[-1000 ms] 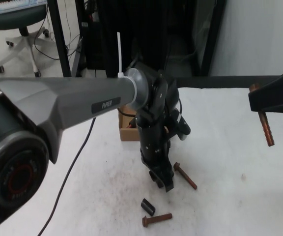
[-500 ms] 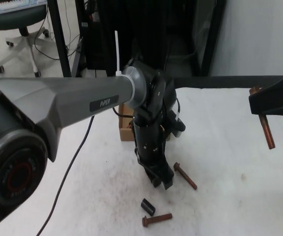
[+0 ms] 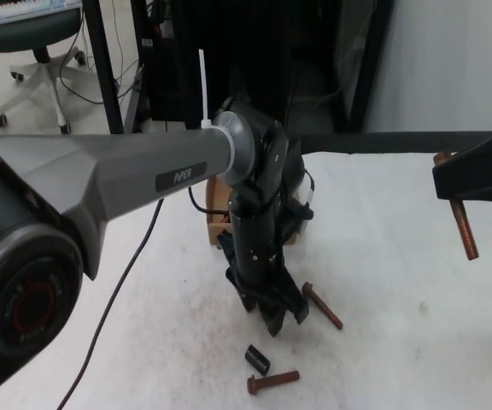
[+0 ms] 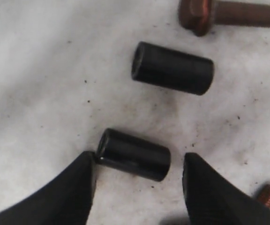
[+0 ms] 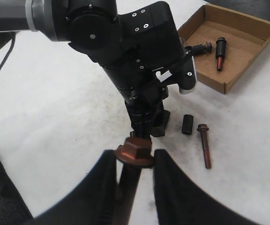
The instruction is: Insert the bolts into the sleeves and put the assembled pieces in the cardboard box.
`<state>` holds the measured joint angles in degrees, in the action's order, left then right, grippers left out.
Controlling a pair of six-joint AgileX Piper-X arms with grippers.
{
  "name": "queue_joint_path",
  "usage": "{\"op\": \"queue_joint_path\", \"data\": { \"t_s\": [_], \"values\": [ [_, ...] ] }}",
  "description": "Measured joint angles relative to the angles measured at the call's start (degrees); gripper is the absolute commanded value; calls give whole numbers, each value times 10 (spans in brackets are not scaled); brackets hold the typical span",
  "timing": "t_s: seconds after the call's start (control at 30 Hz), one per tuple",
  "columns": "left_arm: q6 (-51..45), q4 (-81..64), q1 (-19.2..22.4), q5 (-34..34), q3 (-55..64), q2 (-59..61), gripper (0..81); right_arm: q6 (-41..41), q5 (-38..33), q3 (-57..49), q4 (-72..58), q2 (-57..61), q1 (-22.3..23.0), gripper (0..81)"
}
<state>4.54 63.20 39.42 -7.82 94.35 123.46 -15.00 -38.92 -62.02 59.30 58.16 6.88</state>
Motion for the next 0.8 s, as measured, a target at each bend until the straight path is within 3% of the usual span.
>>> {"op": "queue_joint_path", "data": {
  "t_s": [0.47,0.8],
  "values": [
    [-345,-49,0,-26,0,0,521,0,0,0,1,0,0,8],
    [-463,-107,0,-34,0,0,521,0,0,0,1,0,0,8]
  ]
}}
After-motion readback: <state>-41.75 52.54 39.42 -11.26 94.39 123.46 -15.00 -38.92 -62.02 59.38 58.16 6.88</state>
